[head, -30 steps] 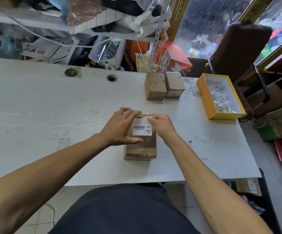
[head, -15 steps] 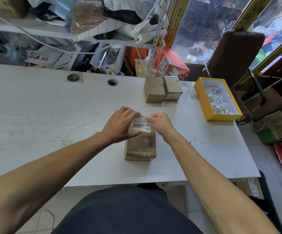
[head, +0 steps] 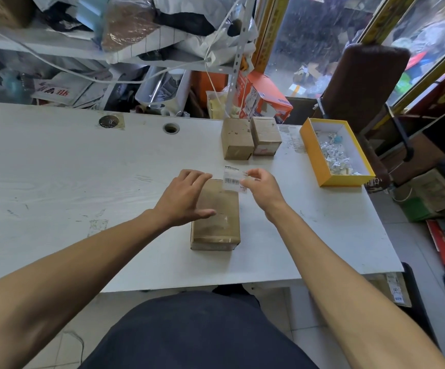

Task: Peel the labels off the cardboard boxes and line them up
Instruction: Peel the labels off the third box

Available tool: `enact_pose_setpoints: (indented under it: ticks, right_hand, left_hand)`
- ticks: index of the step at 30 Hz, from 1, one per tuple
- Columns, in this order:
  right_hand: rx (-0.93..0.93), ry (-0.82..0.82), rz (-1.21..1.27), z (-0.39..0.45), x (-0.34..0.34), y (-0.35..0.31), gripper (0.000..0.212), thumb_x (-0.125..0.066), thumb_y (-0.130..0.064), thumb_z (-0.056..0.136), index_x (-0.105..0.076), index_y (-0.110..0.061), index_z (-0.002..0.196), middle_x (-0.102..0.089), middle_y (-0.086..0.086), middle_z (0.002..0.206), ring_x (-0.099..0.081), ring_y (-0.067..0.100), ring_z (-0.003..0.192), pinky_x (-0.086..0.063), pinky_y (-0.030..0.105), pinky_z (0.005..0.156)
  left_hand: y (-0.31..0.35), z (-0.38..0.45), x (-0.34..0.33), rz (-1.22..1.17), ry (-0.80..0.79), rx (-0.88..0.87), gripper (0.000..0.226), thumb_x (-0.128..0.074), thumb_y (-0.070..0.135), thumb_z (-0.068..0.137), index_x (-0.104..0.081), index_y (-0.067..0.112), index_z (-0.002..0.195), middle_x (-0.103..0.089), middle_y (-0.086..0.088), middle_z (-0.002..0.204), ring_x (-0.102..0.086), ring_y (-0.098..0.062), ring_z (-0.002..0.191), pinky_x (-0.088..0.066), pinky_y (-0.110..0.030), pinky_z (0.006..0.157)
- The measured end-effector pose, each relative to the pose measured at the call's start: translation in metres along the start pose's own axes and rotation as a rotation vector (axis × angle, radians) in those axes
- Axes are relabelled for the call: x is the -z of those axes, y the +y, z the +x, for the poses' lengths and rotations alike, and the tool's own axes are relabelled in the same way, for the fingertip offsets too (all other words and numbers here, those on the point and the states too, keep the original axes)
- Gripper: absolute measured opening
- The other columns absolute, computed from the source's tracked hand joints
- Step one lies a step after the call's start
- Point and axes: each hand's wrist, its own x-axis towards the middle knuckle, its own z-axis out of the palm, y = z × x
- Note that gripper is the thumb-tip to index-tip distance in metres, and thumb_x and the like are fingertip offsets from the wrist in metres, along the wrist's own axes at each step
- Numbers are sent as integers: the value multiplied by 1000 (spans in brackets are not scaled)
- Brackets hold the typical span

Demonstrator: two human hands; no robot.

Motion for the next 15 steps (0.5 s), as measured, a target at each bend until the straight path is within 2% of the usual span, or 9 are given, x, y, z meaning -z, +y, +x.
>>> enact_pose_setpoints:
  ticks: [4,6,8,11,13,15]
  right_hand:
    - [44,-53,-139,-5,-5,15,42,-68,-20,86,-52,-23,125,-48,3,130,-46,15,109,-40,24,81]
    - [133,-91,-287,-10,-11,25,61,-72,-24,81,-45,-28,136,-45,3,138,-41,19,124,-40,31,95]
    - [230,-177,-494,-15,-19,36,90,-78,-33,73,-27,-37,147,-31,1,151,-24,26,139,-33,40,110]
    - [247,-302,-730,-20,-29,46,126,-85,-51,58,6,-54,145,7,4,161,0,33,146,-28,54,112]
    - [242,-338,-794,-18,-31,52,138,-85,-60,51,18,-54,143,16,7,160,5,35,147,-26,57,112]
    - [241,-362,-823,-11,-29,54,143,-85,-63,49,22,-50,144,17,7,160,7,33,148,-24,56,114]
  left_hand:
    - [2,0,-6,0,-216,86,117,-74,75,58,-23,25,151,-21,-6,157,-16,-30,143,-34,-49,110]
    - [0,-3,-11,14,-319,105,129,-73,79,54,-11,26,154,-4,-9,162,-6,-35,146,-29,-53,112]
    - [-4,-5,-15,22,-398,101,138,-72,82,52,1,25,155,10,-10,163,2,-37,148,-25,-55,113]
    - [-9,-8,-18,-15,-442,119,150,-61,90,39,11,27,154,17,-9,162,6,-38,148,-24,-56,115]
    - [-11,-8,-20,-62,-439,126,151,-56,92,33,8,28,153,17,-8,162,7,-38,149,-23,-56,116]
    - [-12,-5,-21,-98,-435,117,149,-61,91,31,2,28,151,18,-8,162,8,-38,149,-22,-56,117]
